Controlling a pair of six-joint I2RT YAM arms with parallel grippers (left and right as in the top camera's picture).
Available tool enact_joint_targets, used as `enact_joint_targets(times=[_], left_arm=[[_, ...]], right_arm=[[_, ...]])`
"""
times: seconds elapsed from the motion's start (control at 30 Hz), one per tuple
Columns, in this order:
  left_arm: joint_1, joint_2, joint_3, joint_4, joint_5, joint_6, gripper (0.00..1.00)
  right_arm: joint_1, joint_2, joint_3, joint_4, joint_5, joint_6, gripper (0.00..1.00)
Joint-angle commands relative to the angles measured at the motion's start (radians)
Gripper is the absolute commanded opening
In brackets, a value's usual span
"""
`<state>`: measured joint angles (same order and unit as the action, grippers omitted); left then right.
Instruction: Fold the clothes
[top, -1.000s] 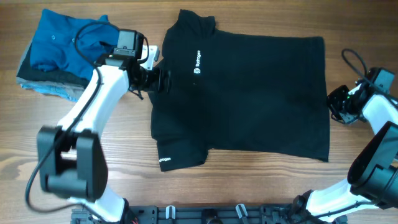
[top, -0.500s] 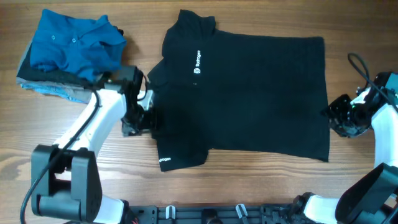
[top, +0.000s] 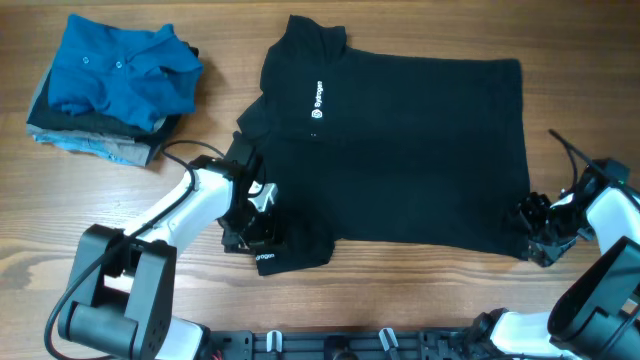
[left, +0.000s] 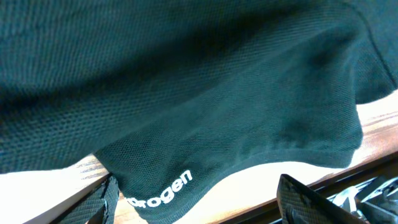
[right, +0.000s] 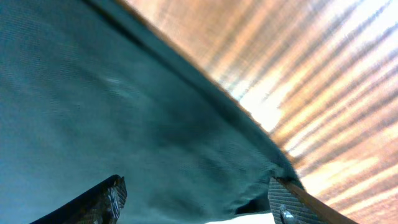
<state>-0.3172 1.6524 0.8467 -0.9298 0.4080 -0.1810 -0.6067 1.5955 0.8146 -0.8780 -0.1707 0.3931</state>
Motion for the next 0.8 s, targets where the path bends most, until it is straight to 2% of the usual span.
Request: enact_joint_targets(times=[0.0, 0.07, 0.17, 0.23, 0.27, 0.3, 0.37, 0.43, 0.5, 0.53, 0.6, 0.63, 0.67, 0.7, 0.73, 0.77], left_arm=[[-0.001, 0.0, -0.015, 0.007, 0.014, -0.037, 0.83], [-0.001, 0.0, -0.015, 0.011, 0.014, -0.037, 0.83], [-0.001, 0.0, -0.014, 0.029, 0.014, -0.037, 0.83], [-0.001, 0.0, -0.015, 0.034, 0.014, -0.037, 0.81], [-0.001, 0.0, -0.014, 0.037, 0.014, -0.037, 0.79], [-0.001, 0.0, -0.014, 0.037, 0.014, -0.037, 0.79], [-0.001, 0.0, -0.014, 0.037, 0.014, -0.037, 0.79], [-0.001, 0.0, -0.014, 0.037, 0.014, -0.037, 0.78], [0.0, 0.0, -0.014, 0.04, 0.014, -0.037, 0.7], [0.002, -0.002, -0.01, 0.04, 0.014, -0.037, 0.6], [0.009, -0.002, 0.006, 0.039, 0.014, -0.037, 0.5], [0.013, -0.002, 0.019, 0.036, 0.015, -0.037, 0.39], [0.012, -0.002, 0.044, 0.027, 0.014, -0.037, 0.18], [0.012, -0.002, 0.063, 0.021, 0.014, -0.036, 0.08], [0.013, -0.002, 0.084, 0.017, 0.014, -0.037, 0.04], [0.013, -0.003, 0.105, 0.012, 0.014, -0.036, 0.04]], right_arm=[[-0.005, 0.032, -0.034, 0.003, 0.103, 0.041, 0.82], [-0.005, 0.035, -0.043, 0.016, 0.104, 0.045, 0.81], [-0.005, 0.035, -0.056, 0.049, 0.104, 0.055, 0.68], [-0.006, 0.035, -0.056, 0.046, 0.103, 0.054, 0.26], [-0.006, 0.035, -0.054, 0.02, 0.093, 0.046, 0.15], [-0.006, 0.035, -0.053, 0.017, 0.093, 0.033, 0.1], [-0.006, 0.035, -0.043, 0.007, 0.093, 0.026, 0.05], [-0.006, 0.035, -0.026, 0.002, 0.088, 0.026, 0.04], [-0.006, 0.032, -0.005, -0.011, 0.054, 0.024, 0.04], [-0.006, 0.029, 0.01, -0.02, 0.019, 0.011, 0.04], [-0.006, 0.028, 0.035, -0.026, -0.023, -0.022, 0.04], [-0.006, 0.028, 0.049, -0.03, -0.037, -0.028, 0.04], [-0.006, 0.028, 0.059, -0.031, -0.053, -0.036, 0.04], [-0.006, 0.028, 0.06, -0.028, -0.071, -0.053, 0.04], [-0.006, 0.028, 0.06, -0.027, -0.078, -0.057, 0.04], [-0.006, 0.028, 0.06, -0.024, -0.078, -0.057, 0.04]])
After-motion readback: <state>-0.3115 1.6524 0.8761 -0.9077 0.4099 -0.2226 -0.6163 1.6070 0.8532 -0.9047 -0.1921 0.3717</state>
